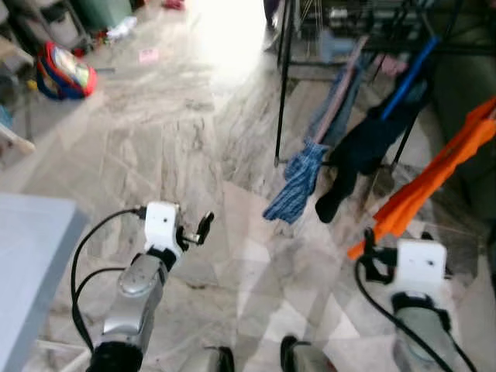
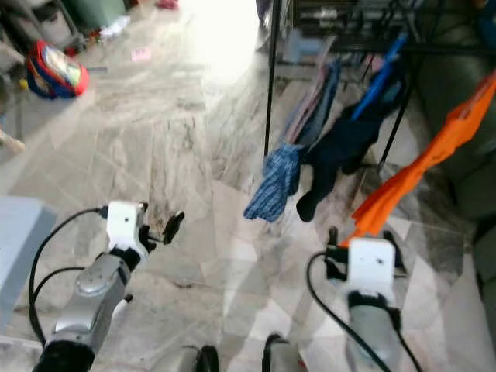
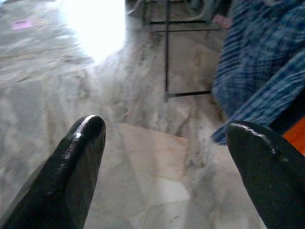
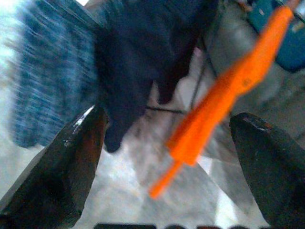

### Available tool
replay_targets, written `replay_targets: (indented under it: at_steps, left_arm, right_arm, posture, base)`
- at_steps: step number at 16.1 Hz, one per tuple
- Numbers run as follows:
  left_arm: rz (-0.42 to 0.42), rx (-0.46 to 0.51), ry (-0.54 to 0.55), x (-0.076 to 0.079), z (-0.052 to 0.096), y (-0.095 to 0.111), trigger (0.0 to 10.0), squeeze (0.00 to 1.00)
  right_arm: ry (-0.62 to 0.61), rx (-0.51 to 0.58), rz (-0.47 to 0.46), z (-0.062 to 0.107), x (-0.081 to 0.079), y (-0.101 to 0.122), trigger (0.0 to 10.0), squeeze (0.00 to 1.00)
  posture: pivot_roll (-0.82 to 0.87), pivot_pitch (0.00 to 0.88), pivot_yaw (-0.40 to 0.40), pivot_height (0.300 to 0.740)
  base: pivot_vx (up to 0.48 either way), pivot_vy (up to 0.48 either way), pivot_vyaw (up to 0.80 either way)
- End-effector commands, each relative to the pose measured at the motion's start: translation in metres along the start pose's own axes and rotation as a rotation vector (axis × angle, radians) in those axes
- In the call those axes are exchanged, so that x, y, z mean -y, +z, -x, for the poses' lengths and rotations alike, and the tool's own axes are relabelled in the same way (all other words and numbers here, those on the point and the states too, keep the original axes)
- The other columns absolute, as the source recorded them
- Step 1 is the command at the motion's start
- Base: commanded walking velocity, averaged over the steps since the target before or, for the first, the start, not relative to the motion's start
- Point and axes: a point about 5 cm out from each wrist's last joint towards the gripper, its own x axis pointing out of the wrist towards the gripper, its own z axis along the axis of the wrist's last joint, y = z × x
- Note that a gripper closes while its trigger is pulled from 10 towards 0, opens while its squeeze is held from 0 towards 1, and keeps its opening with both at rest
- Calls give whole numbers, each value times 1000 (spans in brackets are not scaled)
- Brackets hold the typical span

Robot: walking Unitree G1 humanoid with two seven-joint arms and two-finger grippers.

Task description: Hang hanger

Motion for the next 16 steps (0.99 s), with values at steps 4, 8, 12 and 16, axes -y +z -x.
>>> replay_targets:
  at_steps: [4,8,12,16]
  left_arm:
    - [17,0,1,7,2,-6,10000,0]
    - [37,12,-23,11,-2,-5,10000,0]
    - [44,24,-16,13,-2,-5,10000,0]
    - [44,36,-24,13,-5,-2,10000,0]
  right_arm:
    - [20,-32,-2,-2,3,-4,10000,0]
    - [29,-19,17,-4,4,-2,10000,0]
    - [21,-21,30,-4,8,-2,10000,0]
    - [8,-16,33,-6,8,-2,10000,0]
  posture:
    - [-54,269,53,740]
    - [-67,258,46,740]
    - [-69,257,46,740]
    - [-62,248,53,740]
  base:
    - [0,0,0]
    - [0,0,0]
    - [0,0,0]
    - [0,0,0]
